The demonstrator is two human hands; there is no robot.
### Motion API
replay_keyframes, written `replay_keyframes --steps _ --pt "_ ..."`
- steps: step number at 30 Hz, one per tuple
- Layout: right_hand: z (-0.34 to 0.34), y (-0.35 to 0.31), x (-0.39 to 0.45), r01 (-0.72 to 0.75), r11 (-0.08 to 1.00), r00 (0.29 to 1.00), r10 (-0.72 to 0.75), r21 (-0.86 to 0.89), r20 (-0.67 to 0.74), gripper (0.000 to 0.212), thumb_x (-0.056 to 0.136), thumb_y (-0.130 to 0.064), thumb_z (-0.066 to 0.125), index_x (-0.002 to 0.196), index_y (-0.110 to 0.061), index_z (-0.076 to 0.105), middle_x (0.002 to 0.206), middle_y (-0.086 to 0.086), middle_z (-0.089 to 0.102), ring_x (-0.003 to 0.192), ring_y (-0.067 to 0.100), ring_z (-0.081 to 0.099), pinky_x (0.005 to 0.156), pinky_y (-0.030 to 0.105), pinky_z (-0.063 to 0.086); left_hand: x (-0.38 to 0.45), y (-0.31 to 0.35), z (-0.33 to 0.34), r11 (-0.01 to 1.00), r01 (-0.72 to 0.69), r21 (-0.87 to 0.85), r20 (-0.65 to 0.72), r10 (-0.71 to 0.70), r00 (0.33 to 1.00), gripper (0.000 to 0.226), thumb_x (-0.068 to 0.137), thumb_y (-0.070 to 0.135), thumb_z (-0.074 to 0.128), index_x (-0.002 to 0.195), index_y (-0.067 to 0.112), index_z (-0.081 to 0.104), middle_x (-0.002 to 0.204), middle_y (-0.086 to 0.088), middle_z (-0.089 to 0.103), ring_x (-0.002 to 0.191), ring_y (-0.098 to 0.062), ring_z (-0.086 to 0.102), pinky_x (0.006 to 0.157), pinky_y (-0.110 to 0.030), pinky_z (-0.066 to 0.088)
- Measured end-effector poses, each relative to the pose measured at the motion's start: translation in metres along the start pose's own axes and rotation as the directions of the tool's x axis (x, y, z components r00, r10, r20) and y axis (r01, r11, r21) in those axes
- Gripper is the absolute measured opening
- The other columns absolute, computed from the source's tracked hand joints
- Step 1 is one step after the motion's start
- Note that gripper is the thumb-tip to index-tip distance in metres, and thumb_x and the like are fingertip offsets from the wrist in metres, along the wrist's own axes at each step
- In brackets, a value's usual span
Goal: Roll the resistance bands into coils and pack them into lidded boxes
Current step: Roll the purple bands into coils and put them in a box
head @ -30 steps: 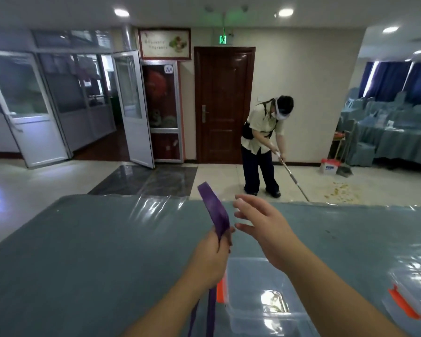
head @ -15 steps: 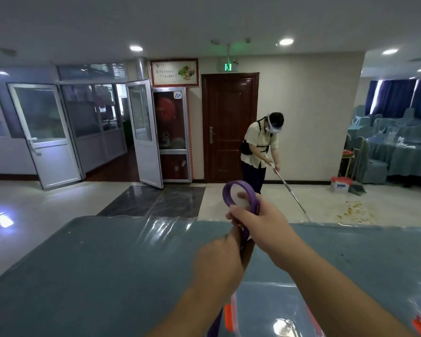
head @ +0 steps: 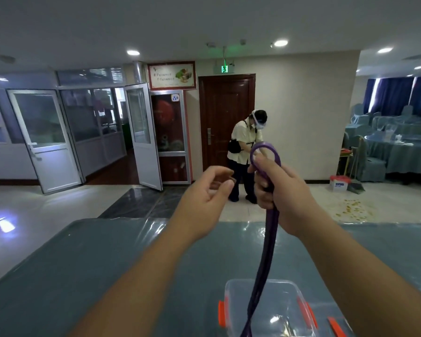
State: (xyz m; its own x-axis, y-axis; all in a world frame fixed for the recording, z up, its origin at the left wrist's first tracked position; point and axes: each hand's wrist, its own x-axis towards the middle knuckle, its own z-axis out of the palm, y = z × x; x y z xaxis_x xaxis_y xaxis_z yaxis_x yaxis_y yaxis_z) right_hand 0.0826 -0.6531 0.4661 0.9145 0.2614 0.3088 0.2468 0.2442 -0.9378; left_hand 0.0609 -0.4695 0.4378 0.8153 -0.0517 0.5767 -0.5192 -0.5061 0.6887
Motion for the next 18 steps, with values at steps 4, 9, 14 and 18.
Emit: replay_keyframes --steps 4,9,14,18 --pt "-0.001 -0.007 0.000 0.015 0.979 0.999 -0.005 -0.203 0.050 0.062 0.102 -0.068 0.034 0.083 -0.016 0.060 0.065 -0.001 0.038 0.051 0.011 0.031 0.049 0.028 0.024 0.024 0.040 -0.007 0.982 -0.139 -0.127 -0.004 0.140 0.990 0.029 0.105 0.019 0.059 0.126 0.038 0.065 0.115 0.023 0.071 0.110 0.007 0.065 0.089 -0.012 0.054" --pt "-0.009 -0.011 -0.005 0.032 0.970 0.998 -0.020 -0.241 0.053 0.053 0.104 -0.060 0.042 0.096 -0.015 0.070 0.076 0.013 0.053 0.061 0.018 0.047 0.057 0.034 0.039 0.040 0.053 -0.009 0.977 -0.171 -0.128 0.036 0.176 0.984 0.028 0.100 0.016 0.067 0.114 0.039 0.074 0.108 0.022 0.075 0.106 0.002 0.070 0.088 -0.014 0.055" --pt "-0.020 -0.012 -0.005 0.051 0.982 0.999 -0.049 -0.183 0.015 0.041 0.107 -0.048 0.046 0.109 -0.017 0.073 0.092 0.015 0.069 0.078 0.026 0.059 0.070 0.039 0.051 0.050 0.054 -0.004 0.971 -0.235 -0.040 0.035 0.236 0.971 0.019 0.094 0.020 0.075 0.108 0.032 0.078 0.110 0.021 0.070 0.107 0.004 0.066 0.090 -0.011 0.052" --pt "-0.029 -0.013 -0.002 0.053 0.972 0.997 -0.038 -0.229 0.071 0.047 0.108 -0.048 0.044 0.095 -0.010 0.068 0.082 0.011 0.046 0.063 0.018 0.037 0.061 0.037 0.024 0.054 0.054 -0.001 0.962 -0.270 -0.029 0.112 0.272 0.956 0.022 0.095 0.012 0.073 0.111 0.027 0.079 0.112 0.018 0.071 0.108 0.000 0.068 0.091 -0.018 0.056"
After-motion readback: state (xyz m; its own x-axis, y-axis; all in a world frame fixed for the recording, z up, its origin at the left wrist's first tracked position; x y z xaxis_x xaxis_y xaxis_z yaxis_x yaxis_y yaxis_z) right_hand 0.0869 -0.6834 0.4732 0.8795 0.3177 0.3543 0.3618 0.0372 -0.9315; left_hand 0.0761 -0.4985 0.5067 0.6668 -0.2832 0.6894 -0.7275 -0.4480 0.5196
